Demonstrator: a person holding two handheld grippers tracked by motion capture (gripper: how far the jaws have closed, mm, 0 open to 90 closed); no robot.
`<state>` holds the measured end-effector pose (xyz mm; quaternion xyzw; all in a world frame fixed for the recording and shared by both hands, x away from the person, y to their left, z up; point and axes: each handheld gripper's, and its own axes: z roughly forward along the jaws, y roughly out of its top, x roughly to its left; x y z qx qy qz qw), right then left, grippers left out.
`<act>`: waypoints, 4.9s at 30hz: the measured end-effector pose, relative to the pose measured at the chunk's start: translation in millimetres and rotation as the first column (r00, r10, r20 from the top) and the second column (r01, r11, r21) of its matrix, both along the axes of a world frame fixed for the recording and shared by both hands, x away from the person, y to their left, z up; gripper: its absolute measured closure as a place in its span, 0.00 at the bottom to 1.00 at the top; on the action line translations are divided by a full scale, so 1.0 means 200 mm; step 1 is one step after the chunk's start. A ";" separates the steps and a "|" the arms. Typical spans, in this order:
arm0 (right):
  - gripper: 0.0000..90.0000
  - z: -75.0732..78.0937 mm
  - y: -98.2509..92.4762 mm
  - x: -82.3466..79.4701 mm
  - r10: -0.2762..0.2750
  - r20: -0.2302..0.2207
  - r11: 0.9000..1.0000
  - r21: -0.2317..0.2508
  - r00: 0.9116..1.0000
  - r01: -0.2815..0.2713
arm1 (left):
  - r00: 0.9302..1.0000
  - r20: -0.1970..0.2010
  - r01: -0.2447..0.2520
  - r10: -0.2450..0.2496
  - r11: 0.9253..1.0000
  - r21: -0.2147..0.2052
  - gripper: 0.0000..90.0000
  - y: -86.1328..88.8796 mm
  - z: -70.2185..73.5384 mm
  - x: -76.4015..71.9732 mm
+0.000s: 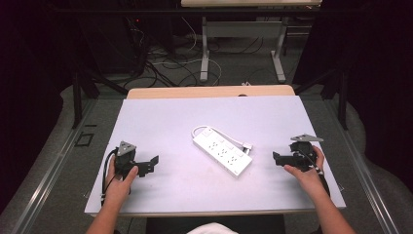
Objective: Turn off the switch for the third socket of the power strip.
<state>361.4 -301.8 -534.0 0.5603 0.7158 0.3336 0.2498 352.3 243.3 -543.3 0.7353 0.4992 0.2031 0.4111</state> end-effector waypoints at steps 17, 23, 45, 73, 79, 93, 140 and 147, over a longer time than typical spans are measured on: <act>0.00 0.09 0.03 -0.04 0.051 0.030 0.999 0.013 0.998 -0.051 | 1.000 0.006 0.001 -0.001 1.000 0.002 0.00 -0.01 0.00 -0.01; 0.00 0.13 0.06 -0.04 0.076 0.003 0.997 0.012 0.997 -0.076 | 1.000 0.005 0.000 0.000 1.000 0.003 0.00 -0.01 0.00 -0.01; 0.11 0.22 0.17 0.01 0.141 -0.033 0.990 -0.021 0.989 -0.142 | 1.000 0.015 -0.004 0.004 1.000 -0.002 0.00 -0.01 0.00 -0.01; 0.19 0.29 0.32 0.07 0.216 -0.035 0.975 -0.054 0.976 -0.217 | 1.000 0.015 -0.003 0.003 1.000 0.000 0.00 -0.01 0.00 -0.01; 0.21 0.29 0.35 0.09 0.224 -0.041 0.973 -0.054 0.974 -0.226 | 1.000 0.014 -0.005 0.005 1.000 0.000 0.00 -0.01 0.00 -0.01; 0.29 0.28 0.40 0.13 0.237 -0.053 0.969 -0.060 0.970 -0.240 | 1.000 0.013 -0.003 0.003 1.000 0.006 0.00 -0.01 0.00 -0.01; 0.76 0.17 0.58 0.22 0.269 -0.257 0.963 0.039 0.928 -0.268 | 1.000 0.004 0.007 -0.007 1.000 0.011 0.00 -0.02 0.00 0.00; 0.83 0.15 0.60 0.23 0.270 -0.289 0.962 0.043 0.918 -0.270 | 1.000 0.007 0.007 -0.007 1.000 0.011 0.00 -0.02 0.00 0.00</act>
